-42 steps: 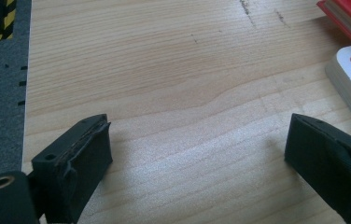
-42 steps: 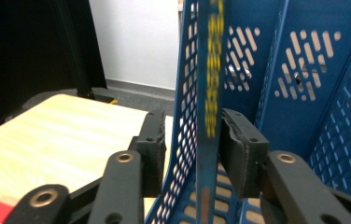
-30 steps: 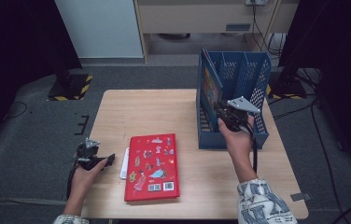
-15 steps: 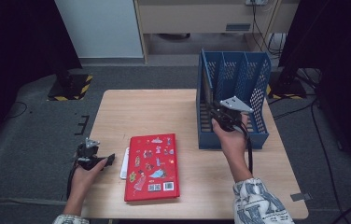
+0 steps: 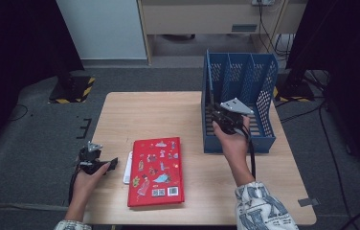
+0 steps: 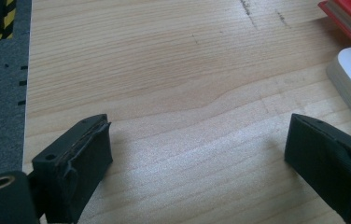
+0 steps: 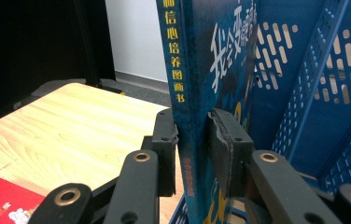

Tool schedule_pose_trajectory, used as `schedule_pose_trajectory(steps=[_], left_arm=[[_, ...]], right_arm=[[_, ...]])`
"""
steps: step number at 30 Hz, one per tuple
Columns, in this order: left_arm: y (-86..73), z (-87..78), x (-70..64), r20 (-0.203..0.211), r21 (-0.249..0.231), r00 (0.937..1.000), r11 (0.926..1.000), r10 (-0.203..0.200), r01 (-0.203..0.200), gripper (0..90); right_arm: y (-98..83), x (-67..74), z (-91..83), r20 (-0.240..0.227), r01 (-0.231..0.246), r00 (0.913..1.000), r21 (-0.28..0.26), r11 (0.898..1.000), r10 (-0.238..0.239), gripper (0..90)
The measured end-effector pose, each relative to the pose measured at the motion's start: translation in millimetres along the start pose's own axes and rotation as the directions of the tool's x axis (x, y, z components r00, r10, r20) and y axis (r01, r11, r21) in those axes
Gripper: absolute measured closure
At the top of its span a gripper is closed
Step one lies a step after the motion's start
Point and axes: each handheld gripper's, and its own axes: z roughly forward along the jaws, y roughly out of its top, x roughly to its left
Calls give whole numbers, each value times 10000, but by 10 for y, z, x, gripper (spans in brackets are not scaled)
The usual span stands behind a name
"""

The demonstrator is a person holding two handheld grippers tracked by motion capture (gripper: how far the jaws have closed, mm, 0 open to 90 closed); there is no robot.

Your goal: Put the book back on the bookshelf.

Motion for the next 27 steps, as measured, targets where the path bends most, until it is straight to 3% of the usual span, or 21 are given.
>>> schedule_pose_trajectory(steps=[12, 19, 27], left_arm=[[0, 0, -1, -5, 0, 10000, 10000, -5, 5, 62], [-1, 0, -2, -11, -2, 10000, 10000, -8, 8, 61], [-8, 0, -4, -26, -32, 10000, 10000, -31, 31, 55]], right_arm=[[44, 47, 27, -88, -11, 10000, -120, 9999, 10, 682], [-14, 13, -26, -283, -153, 9995, -110, 9998, 150, 507], [-194, 45, -190, -856, -284, 9959, -59, 9996, 278, 374]])
